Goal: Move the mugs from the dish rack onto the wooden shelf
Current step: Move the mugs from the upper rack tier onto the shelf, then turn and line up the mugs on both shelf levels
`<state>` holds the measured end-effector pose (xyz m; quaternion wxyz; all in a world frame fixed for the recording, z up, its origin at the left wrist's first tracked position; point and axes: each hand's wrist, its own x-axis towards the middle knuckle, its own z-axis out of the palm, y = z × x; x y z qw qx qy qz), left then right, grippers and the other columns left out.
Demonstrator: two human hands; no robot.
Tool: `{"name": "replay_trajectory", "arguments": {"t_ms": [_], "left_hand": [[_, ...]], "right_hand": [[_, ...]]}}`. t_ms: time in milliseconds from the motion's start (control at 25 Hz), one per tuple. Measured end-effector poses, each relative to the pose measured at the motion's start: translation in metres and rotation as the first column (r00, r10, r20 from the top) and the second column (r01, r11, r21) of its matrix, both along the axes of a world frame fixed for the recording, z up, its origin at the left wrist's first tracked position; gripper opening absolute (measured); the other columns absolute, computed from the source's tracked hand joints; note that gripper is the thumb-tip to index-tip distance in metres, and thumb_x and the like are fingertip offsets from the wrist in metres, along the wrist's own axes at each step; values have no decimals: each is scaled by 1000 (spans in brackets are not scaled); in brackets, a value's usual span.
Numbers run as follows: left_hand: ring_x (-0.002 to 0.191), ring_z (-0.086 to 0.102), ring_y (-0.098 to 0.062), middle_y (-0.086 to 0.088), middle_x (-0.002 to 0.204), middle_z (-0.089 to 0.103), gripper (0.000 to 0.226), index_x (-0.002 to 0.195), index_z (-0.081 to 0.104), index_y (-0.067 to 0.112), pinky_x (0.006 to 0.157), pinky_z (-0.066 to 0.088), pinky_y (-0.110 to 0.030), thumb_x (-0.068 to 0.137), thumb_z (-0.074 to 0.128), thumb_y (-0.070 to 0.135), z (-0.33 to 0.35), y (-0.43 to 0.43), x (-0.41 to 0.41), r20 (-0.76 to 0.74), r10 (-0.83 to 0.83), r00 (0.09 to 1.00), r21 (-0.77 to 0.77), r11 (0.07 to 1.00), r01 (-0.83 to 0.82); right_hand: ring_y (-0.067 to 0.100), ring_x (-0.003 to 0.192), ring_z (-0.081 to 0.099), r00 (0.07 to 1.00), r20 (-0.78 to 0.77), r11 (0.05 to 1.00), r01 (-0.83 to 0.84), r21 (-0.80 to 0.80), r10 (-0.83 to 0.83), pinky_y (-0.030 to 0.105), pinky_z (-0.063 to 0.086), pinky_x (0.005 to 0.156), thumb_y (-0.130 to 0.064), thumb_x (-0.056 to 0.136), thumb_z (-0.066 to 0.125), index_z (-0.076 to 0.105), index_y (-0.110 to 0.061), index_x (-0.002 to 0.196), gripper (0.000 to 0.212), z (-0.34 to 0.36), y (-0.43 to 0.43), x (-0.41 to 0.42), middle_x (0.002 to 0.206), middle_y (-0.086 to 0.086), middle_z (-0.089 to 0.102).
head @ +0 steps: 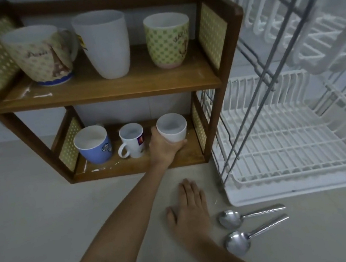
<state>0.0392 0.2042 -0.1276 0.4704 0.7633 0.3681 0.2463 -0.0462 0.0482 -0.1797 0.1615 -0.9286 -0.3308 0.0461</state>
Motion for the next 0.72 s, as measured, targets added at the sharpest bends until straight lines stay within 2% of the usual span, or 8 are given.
{"name": "replay_trajectory", "arguments": {"t_ms": [120,240,320,440,520,600,680,720], "left_hand": [[119,51,-24,-9,131,55,91,132,37,11,92,40,-29,58,88,30,1,1,-5,-30,-56,998,-30,998,55],[118,54,-26,-11,130,56,70,133,40,9,99,45,-38,74,77,19,8,-6,-30,-85,-105,991,-34,994,103],[115,57,-26,-13,126,59,54,131,44,4,98,47,-35,82,67,7,26,-13,-56,-64,-131,989,8,991,131],[105,64,-19,-11,115,66,31,118,59,4,91,49,-24,87,61,2,83,-6,-99,-22,-218,976,174,960,219],[92,65,-3,-5,101,71,20,109,65,10,81,52,-17,89,61,10,137,8,-127,11,-285,959,395,882,257],[83,64,1,2,91,71,17,103,67,14,73,51,-11,89,60,20,195,29,-149,86,-304,949,670,723,171],[80,64,-1,4,88,69,17,101,67,14,72,52,-15,89,58,23,250,56,-158,188,-260,947,795,606,9],[83,64,-3,4,91,69,18,103,66,15,76,53,-19,88,59,23,276,72,-158,216,-202,955,798,600,-53]], "right_hand": [[34,130,49,1000,1,1000,-24,-8,24,49,31,110,-41,76,61,55,2,131,70,-5,-1,1,137,17,56],[31,146,20,998,-37,998,-58,-9,58,43,5,118,-44,90,45,29,0,147,74,-6,-4,3,156,16,29],[27,149,5,994,-84,997,-76,-29,73,40,-1,119,-45,95,36,15,-3,152,74,-3,-6,6,161,12,14],[24,148,9,981,-184,998,-65,5,65,38,6,119,-44,98,36,18,-8,152,67,24,-3,3,161,11,16],[27,138,32,969,-223,963,-44,265,105,36,25,113,-35,97,47,38,-10,142,53,60,6,2,148,13,40],[25,115,52,974,-133,809,-73,584,184,36,43,97,-24,94,54,57,-15,121,29,114,21,6,122,4,60],[16,98,56,977,34,622,-160,766,209,23,45,80,-20,93,54,61,-21,105,14,182,43,14,100,-8,60],[13,94,55,975,86,571,-190,798,205,18,42,76,-20,92,54,60,-23,103,13,219,57,20,96,-11,56]]}}
